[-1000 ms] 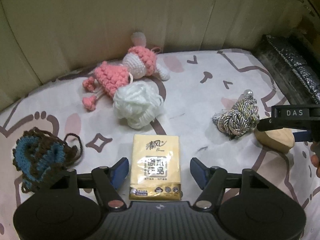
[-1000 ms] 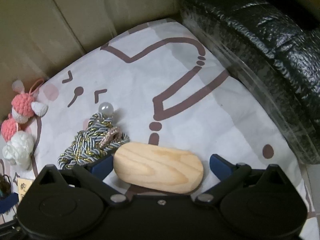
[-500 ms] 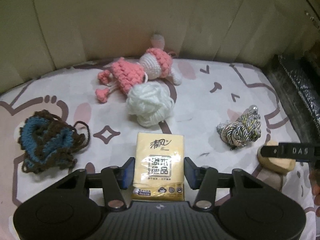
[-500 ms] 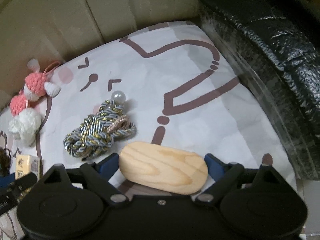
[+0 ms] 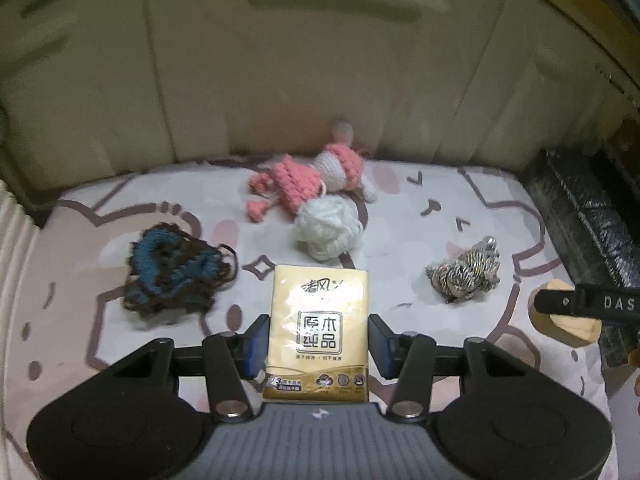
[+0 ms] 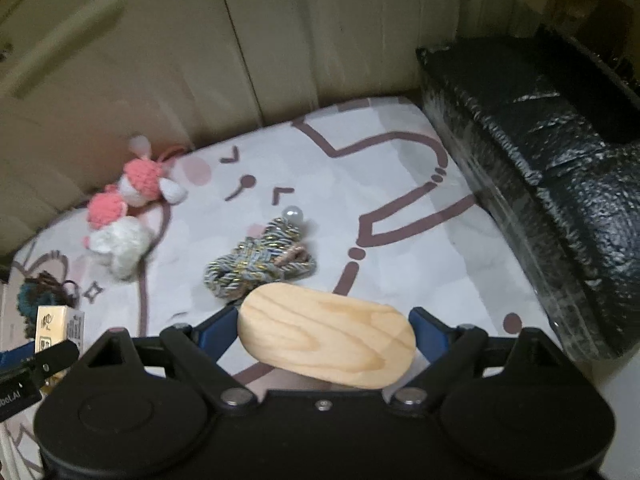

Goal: Organize objects
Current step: 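Carry the tissue pack and wooden block over the black box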

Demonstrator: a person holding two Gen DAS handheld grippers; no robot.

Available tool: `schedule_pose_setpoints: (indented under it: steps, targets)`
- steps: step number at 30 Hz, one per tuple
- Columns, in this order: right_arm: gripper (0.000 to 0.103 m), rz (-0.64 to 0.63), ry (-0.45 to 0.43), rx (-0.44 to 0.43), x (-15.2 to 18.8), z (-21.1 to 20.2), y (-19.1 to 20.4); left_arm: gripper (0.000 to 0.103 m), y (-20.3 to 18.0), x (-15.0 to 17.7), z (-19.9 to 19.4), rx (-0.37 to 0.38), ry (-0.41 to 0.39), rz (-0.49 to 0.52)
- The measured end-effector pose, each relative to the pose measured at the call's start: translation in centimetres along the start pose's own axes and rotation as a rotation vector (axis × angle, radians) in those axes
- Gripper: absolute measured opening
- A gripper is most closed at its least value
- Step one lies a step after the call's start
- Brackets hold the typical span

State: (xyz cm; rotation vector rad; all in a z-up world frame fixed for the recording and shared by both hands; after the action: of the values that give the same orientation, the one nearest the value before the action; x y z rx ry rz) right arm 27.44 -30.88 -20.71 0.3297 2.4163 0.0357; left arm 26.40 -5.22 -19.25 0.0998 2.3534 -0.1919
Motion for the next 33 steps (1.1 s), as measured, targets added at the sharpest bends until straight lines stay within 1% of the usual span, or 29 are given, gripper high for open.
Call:
schedule_pose_setpoints:
  steps: [2, 8, 16, 21, 33]
  targets:
    - [0.092, -0.001, -0.012, -0.012, -0.1, -0.9, 0.3, 0.052, 0.1, -0.3, -1.4, 0.003, -0.028, -0.013]
    - [0.092, -0.022, -0.065, -0.041, -0.4, -4.9, 1.1, 0.052, 0.2, -0.4, -5.4, -0.005, -0.076, -0.052]
    - [0.092, -0.044, -0.109, -0.078, 0.5, -9.5, 1.8, 0.052, -0.6, -0.2, -10.4, 0.0, -0.147, -0.039]
    - [0.092, -0.045, -0.13, -0.089, 1.1, -11.8, 2.0, 0.052, -0.6, 0.7, -12.6, 0.002, -0.161, -0.031]
    - [0.092, -0.077, -0.168, -0.112, 2.8, -16.1, 2.8, 0.052, 0.5, 2.4, -16.5, -0.009, -0.197, -0.062]
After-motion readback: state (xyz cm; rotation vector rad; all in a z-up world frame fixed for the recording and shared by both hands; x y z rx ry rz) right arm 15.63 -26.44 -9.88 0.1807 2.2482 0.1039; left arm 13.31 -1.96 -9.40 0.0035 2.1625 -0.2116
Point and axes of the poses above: each gripper's, at about its wrist camera, not at the fingertips, and z roughly the way its jaws point, y to its left, x to its underside, the point moved 6 cm from there along z, roughly the way its jaws point, and after that the axes turned 13 degrees about -y, right-handed, at the moved point
